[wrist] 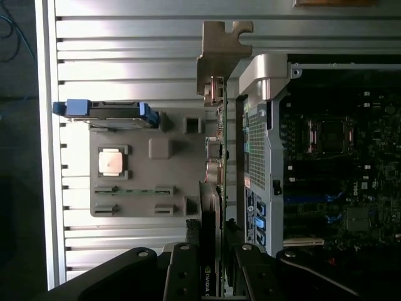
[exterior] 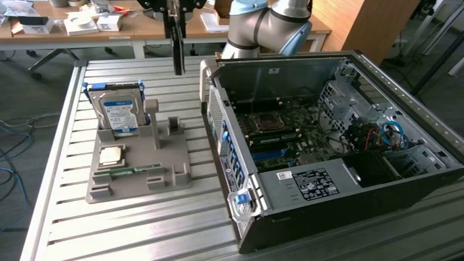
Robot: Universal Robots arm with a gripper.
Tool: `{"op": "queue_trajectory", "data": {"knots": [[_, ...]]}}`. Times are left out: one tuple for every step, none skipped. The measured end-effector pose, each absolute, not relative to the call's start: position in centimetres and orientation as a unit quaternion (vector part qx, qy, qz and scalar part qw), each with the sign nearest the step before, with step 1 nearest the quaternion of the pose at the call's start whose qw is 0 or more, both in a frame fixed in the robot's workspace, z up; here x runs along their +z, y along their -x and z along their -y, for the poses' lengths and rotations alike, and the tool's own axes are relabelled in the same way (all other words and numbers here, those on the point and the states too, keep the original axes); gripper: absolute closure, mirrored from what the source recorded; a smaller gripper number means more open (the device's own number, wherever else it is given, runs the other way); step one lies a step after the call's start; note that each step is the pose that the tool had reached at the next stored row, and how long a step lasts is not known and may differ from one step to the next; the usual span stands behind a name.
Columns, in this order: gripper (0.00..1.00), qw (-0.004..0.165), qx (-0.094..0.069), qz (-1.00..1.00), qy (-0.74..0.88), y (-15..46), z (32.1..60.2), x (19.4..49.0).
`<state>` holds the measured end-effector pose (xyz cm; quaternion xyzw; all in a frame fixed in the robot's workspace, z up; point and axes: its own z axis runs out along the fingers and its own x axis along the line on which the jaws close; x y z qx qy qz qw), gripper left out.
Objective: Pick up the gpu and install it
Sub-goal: 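Pick up the gpu and move the gpu toward the slot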
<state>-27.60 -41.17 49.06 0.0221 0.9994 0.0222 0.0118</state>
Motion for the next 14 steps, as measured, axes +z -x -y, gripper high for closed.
{"op": "queue_trajectory", "data": {"knots": [[0.74,0.012,0.022,-0.999,-0.022,27.2,41.2,49.1],[0.74,0.011,0.022,-0.999,-0.022,26.8,41.2,49.1],[0.74,0.011,0.022,-0.999,-0.022,26.4,41.2,49.1],[0.74,0.011,0.022,-0.999,-0.022,26.0,41.2,49.1],[0.74,0.011,0.022,-0.999,-0.022,25.5,41.2,49.1],[0.74,0.010,0.022,-0.999,-0.022,25.1,41.2,49.1],[0.74,0.010,0.022,-0.999,-0.022,24.6,41.2,49.1],[0.74,0.010,0.022,-0.999,-0.022,24.2,41.2,49.1],[0.74,0.009,0.022,-0.999,-0.022,23.7,41.2,49.1],[0.74,0.009,0.022,-0.999,-0.022,23.2,41.2,49.1],[0.74,0.009,0.022,-0.999,-0.022,22.8,41.2,49.1],[0.74,0.008,0.022,-0.999,-0.022,22.3,41.2,49.1],[0.74,0.008,0.022,-0.999,-0.022,21.9,41.2,49.1],[0.74,0.008,0.022,-0.999,-0.022,21.4,41.2,49.1]]}}
